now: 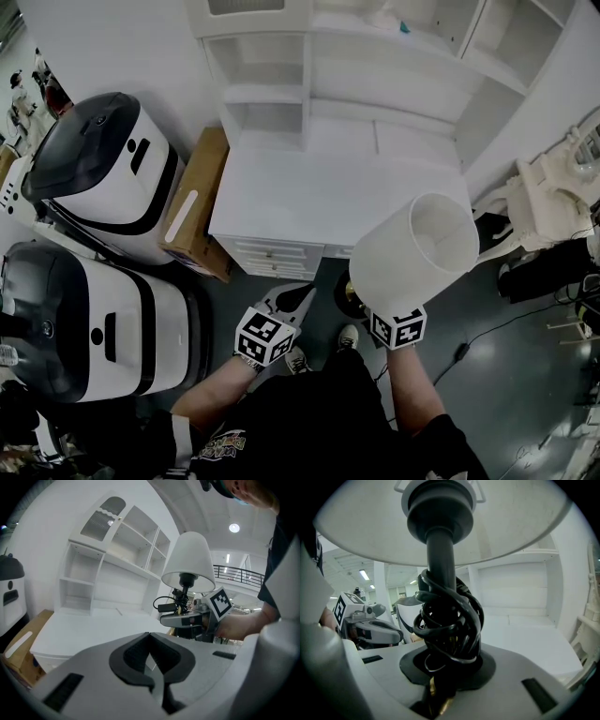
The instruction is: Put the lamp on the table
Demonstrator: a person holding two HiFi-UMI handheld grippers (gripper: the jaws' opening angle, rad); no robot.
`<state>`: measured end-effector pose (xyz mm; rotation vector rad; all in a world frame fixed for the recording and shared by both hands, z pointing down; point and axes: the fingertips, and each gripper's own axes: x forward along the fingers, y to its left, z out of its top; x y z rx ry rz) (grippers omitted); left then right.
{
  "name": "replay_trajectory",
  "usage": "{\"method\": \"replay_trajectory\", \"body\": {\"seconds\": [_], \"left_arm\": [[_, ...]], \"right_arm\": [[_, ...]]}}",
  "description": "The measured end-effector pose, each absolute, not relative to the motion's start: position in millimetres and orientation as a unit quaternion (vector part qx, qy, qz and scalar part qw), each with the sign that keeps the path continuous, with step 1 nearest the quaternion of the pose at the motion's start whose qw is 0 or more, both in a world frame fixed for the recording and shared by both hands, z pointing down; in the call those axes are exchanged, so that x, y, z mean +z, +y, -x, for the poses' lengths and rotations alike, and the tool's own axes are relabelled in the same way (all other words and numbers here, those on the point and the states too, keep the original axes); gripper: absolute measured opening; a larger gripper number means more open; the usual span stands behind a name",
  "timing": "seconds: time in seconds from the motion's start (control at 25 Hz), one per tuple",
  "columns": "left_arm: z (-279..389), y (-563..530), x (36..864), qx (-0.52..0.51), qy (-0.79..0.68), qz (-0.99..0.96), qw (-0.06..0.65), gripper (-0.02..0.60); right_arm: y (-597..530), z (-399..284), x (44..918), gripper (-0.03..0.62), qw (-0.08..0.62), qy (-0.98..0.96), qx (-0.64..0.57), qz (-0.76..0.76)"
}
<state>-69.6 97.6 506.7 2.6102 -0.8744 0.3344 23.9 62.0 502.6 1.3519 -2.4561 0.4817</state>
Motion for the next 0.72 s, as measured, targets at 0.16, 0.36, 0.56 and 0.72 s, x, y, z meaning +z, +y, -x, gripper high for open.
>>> {"method": "replay_trajectory", "body": {"seconds": [0.16, 0.36, 0.56, 0.72], "left_arm": [[65, 91, 505, 0.115, -0.317, -0.924, 0.182, 0.006], [58, 78, 504, 0.112, -0.335, -0.918, 0.181, 0.006], [46, 56, 501, 0.109, -0.355, -0.91, 0.183, 0.006], [33, 36, 499, 0.109, -0.363, -0.908, 0.181, 0.006]], "right_arm": [[52, -30, 500, 0.091, 0.149, -0.857, 0.164, -0.465], [34, -38, 499, 0.091, 0.155, -0.865, 0.157, -0.45], [7, -49, 496, 0.089, 0.157, -0.875, 0.153, -0.432], [-14, -60, 497, 0.089, 0.16, -0.879, 0.153, -0.422]]}}
